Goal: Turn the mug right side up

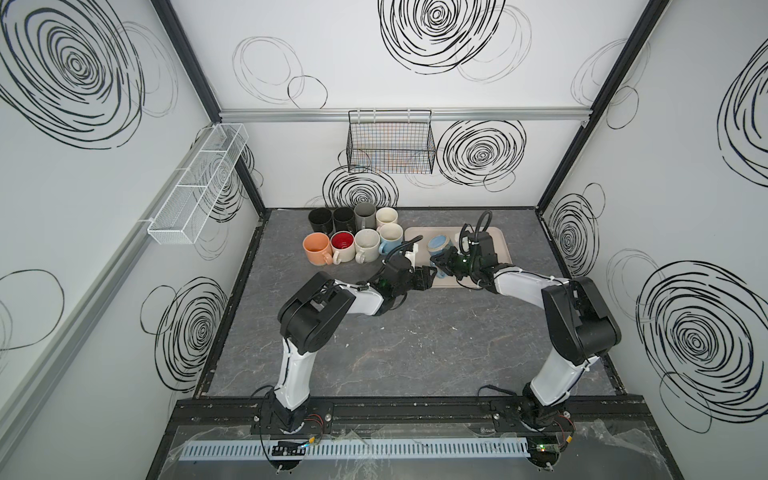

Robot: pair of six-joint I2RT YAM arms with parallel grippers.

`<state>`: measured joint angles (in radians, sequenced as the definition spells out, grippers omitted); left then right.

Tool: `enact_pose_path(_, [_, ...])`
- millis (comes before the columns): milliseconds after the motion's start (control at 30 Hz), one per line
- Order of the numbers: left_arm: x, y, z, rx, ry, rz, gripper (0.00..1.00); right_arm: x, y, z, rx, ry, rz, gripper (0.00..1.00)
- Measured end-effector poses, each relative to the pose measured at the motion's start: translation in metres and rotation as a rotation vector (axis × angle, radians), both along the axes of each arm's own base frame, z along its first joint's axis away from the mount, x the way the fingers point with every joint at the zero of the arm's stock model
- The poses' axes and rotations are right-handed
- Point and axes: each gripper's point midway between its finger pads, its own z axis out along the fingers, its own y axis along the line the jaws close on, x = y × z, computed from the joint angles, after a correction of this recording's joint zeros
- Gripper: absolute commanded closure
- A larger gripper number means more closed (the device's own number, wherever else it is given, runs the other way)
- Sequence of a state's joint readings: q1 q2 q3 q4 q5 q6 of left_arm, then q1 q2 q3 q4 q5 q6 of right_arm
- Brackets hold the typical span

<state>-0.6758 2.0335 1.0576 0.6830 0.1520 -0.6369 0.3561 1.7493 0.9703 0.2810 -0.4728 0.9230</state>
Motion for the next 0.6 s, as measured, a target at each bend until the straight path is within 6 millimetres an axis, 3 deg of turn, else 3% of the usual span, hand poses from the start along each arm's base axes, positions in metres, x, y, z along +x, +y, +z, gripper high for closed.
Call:
enact_pose_path(433, [0.018,-0.013,-0.004,-0.086,0.036,0.027,0.47,0.01,0.009,0.017,0.093,0.0,-0.083,1.0])
enact_pose_path(533, [0.023,-0.011,-0.004,-0.107,0.046,0.042,0.58,0.009,0.012,0.019,0.105,0.003,-0.089,1.0])
enact_pose_path(600, [0.023,-0.013,0.0,-0.133,0.051,0.035,0.7,0.01,0.013,0.02,0.114,0.003,-0.099,0.98])
